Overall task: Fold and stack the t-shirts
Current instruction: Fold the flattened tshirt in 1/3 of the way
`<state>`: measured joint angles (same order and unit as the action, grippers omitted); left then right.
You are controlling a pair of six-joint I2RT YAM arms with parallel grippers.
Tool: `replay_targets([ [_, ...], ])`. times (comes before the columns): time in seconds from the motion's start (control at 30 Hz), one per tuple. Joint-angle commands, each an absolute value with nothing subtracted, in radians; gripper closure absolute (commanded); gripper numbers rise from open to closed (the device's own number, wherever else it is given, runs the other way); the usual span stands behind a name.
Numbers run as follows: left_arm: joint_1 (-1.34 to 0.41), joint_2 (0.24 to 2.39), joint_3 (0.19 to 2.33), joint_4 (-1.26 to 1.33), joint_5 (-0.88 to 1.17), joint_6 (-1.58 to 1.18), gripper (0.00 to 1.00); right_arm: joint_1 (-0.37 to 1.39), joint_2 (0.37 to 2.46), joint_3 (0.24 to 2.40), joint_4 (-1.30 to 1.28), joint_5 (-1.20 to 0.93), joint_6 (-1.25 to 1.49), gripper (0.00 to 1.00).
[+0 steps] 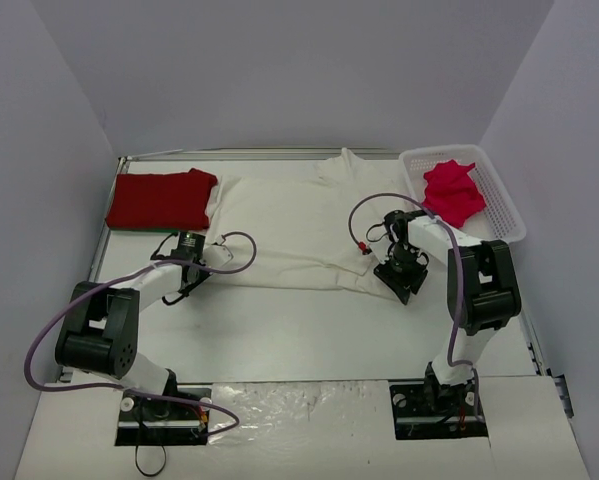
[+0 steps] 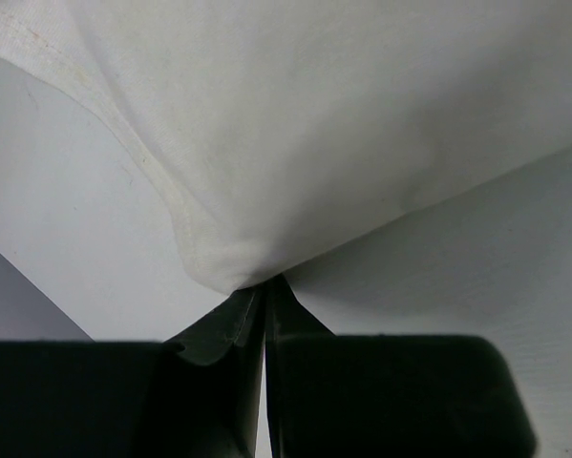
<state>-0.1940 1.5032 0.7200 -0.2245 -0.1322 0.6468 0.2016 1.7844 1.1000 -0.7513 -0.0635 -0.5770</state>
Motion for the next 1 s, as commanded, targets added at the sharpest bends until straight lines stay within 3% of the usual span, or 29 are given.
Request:
replay_targets([
  [0.0, -0.187, 1.476, 0.727, -0.255, -0.118, 0.621, 0.98, 0.193, 1.786, 1.088, -0.781, -0.041, -0.583, 0.61],
  [0.13, -0.187, 1.485, 0.739, -0.264, -0.118, 0.615, 0.98, 0.186, 1.773, 1.074, -0.773, -0.038, -0.586, 0.92],
  [0.2, -0.187, 1.488, 0.744, -0.267, -0.117, 0.611, 0.98, 0.18, 1.76, 1.063, -0.772, -0.032, -0.589, 1.0],
  [0.43, -0.187, 1.437, 0.759, -0.311, -0.14, 0.627, 0.98, 0.138, 1.677, 1.045, -0.794, -0.003, -0.61, 1.0],
  [0.9, -0.187, 1.12, 0.778, -0.545, -0.068, 0.653, 0.98, 0.081, 1.531, 1.055, -0.907, -0.035, -0.681, 1.0],
  [0.97, -0.189, 1.127, 0.756, -0.535, -0.043, 0.658, 0.88, 0.08, 1.54, 1.043, -0.896, -0.051, -0.68, 1.0],
])
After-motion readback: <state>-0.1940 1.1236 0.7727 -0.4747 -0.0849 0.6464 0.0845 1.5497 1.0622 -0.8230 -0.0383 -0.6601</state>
